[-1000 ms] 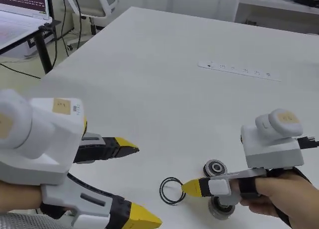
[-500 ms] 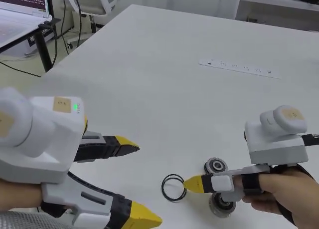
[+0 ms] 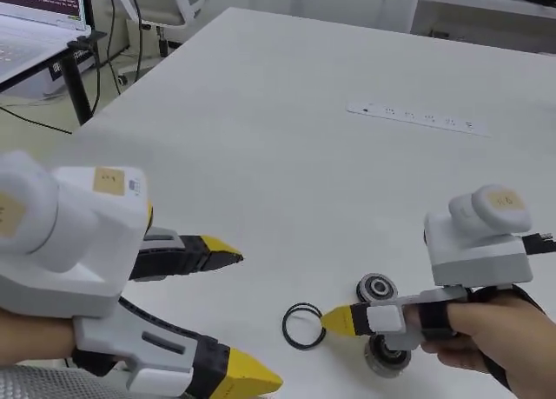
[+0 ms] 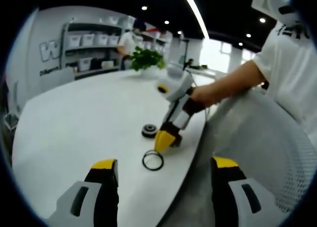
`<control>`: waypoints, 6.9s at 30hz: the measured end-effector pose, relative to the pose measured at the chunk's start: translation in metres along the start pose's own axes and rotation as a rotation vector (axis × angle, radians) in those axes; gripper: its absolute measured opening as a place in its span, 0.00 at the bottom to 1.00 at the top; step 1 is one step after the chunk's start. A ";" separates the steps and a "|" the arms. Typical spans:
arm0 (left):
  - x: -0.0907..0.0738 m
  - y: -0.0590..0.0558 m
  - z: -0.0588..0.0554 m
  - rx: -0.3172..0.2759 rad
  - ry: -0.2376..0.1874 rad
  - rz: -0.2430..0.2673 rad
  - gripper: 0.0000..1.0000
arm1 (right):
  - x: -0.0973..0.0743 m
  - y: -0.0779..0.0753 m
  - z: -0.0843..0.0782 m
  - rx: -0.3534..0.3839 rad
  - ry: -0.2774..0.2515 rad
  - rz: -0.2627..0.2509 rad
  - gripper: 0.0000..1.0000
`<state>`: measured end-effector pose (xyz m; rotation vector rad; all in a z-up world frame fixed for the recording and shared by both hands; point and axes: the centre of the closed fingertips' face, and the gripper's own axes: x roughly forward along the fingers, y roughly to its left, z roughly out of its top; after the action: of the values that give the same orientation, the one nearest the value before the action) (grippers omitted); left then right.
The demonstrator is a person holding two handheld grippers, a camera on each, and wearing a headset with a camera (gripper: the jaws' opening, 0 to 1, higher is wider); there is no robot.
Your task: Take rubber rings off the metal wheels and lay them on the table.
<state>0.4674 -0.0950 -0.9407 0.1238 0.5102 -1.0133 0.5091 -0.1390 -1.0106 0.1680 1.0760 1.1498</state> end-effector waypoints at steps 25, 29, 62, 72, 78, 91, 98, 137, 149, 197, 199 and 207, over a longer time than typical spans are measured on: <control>0.001 0.001 -0.001 0.002 0.005 0.002 0.77 | -0.003 0.000 0.002 0.028 -0.013 0.004 0.00; 0.000 0.001 -0.001 0.004 0.005 0.005 0.77 | -0.002 0.000 0.002 0.020 -0.014 0.001 0.00; 0.001 0.000 -0.004 0.007 0.017 0.003 0.75 | 0.005 -0.005 -0.002 -0.170 0.036 -0.047 0.12; 0.001 0.001 -0.003 0.008 0.015 0.007 0.74 | 0.006 -0.003 -0.002 -0.227 0.040 -0.050 0.15; 0.001 0.001 -0.004 0.009 0.018 0.009 0.74 | 0.006 -0.005 -0.003 -0.279 0.050 -0.074 0.15; 0.001 -0.006 0.006 0.020 -0.013 -0.020 0.76 | -0.017 -0.009 0.017 -0.323 -0.028 -0.087 0.17; -0.002 -0.009 0.012 0.097 0.008 -0.020 0.78 | -0.039 -0.019 0.035 -0.287 -0.122 -0.100 0.17; 0.106 0.015 0.154 0.349 -0.205 -0.145 0.78 | -0.074 -0.068 0.033 -0.213 -0.198 -0.193 0.16; 0.122 0.044 0.095 0.264 -0.150 -0.064 0.61 | -0.072 -0.069 0.026 -0.244 -0.174 -0.187 0.15; 0.158 0.030 0.020 0.199 0.049 -0.118 0.20 | -0.054 -0.070 0.007 -0.432 -0.070 -0.180 0.18; 0.158 0.032 0.021 0.159 0.038 -0.115 0.19 | -0.054 -0.070 0.007 -0.432 -0.071 -0.180 0.18; 0.158 0.035 0.021 0.181 0.040 -0.099 0.14 | -0.053 -0.071 0.007 -0.439 -0.066 -0.183 0.17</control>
<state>0.5705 -0.2063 -1.0000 0.2830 0.4636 -1.1551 0.5602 -0.2111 -1.0178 -0.2312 0.7419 1.1771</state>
